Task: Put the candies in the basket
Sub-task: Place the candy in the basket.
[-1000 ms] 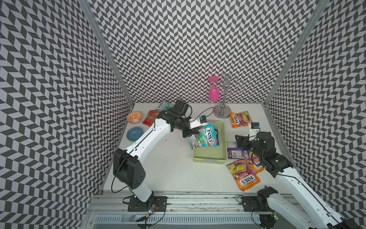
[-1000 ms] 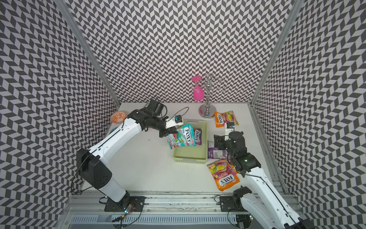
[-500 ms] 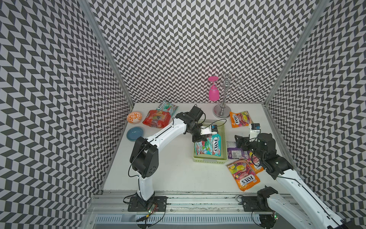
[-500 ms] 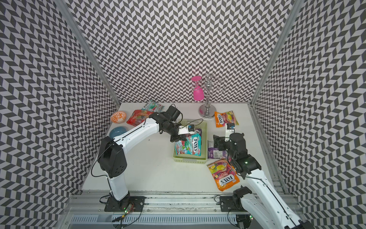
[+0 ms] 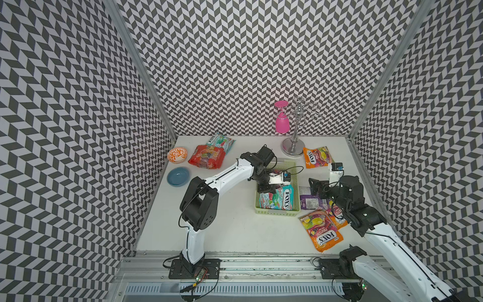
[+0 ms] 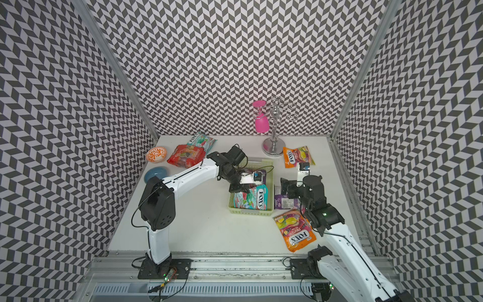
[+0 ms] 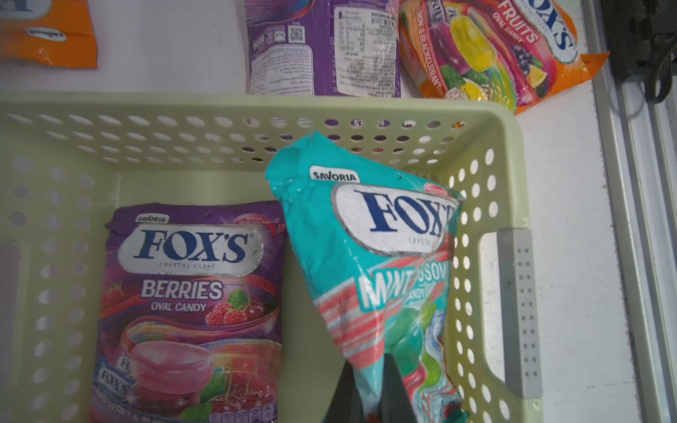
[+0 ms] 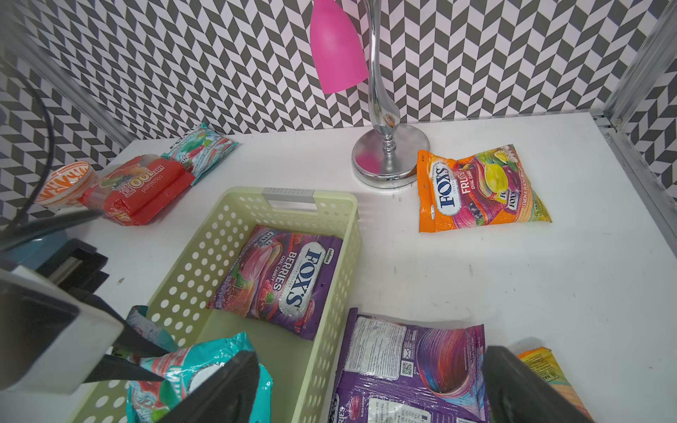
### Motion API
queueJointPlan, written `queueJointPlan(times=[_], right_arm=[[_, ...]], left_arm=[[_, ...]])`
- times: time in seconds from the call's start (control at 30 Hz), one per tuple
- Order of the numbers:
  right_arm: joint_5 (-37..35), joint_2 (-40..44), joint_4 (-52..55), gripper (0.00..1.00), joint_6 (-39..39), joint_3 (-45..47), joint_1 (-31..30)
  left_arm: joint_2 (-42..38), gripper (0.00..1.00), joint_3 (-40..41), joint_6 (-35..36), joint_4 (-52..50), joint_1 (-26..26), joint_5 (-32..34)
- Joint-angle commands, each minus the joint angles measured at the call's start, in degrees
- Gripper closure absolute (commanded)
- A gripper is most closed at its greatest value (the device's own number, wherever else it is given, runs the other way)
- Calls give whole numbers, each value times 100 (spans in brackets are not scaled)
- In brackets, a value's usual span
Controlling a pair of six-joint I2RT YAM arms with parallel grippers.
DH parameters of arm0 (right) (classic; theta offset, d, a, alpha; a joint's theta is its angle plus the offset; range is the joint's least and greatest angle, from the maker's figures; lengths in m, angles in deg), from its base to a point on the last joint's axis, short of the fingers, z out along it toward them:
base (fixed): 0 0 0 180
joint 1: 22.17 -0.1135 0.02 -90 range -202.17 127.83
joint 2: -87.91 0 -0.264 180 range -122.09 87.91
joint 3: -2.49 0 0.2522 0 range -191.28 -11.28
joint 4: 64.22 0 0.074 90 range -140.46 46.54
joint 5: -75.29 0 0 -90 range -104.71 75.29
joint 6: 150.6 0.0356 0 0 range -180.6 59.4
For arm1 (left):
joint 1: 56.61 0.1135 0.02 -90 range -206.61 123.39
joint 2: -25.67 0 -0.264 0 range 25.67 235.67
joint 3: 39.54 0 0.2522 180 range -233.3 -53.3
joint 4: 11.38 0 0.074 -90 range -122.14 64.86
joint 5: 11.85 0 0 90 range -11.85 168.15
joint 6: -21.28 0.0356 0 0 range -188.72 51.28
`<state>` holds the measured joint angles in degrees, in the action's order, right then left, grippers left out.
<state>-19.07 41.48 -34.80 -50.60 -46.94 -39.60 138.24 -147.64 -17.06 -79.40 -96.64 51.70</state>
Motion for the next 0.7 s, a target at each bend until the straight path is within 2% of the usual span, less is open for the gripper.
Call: queueJointPlan(times=[0.0,0.2,0.23,0.3,0.37,0.43,0.53,0.67], right_arm=[[3,23,-370,1,-31,21,29],[-19,27,-371,1,-38,50,29],[3,12,-379,1,-38,26,26],[-34,4,-362,1,-45,24,25],[-78,2,-349,1,-49,48,29],[-25,-3,-364,1,-45,42,29],[-41,19,-360,1,-44,34,28],[-18,-5,-371,1,-45,35,29]], left_arm=[[112,100,106,115,-35,-27,-22],[189,100,276,116,216,-61,165],[199,97,306,125,267,-71,222],[240,81,329,105,377,-105,347],[234,55,303,73,376,-127,367],[86,44,368,73,450,-151,386],[-283,35,521,-6,738,-180,476],[-616,34,503,-349,1012,-183,234]])
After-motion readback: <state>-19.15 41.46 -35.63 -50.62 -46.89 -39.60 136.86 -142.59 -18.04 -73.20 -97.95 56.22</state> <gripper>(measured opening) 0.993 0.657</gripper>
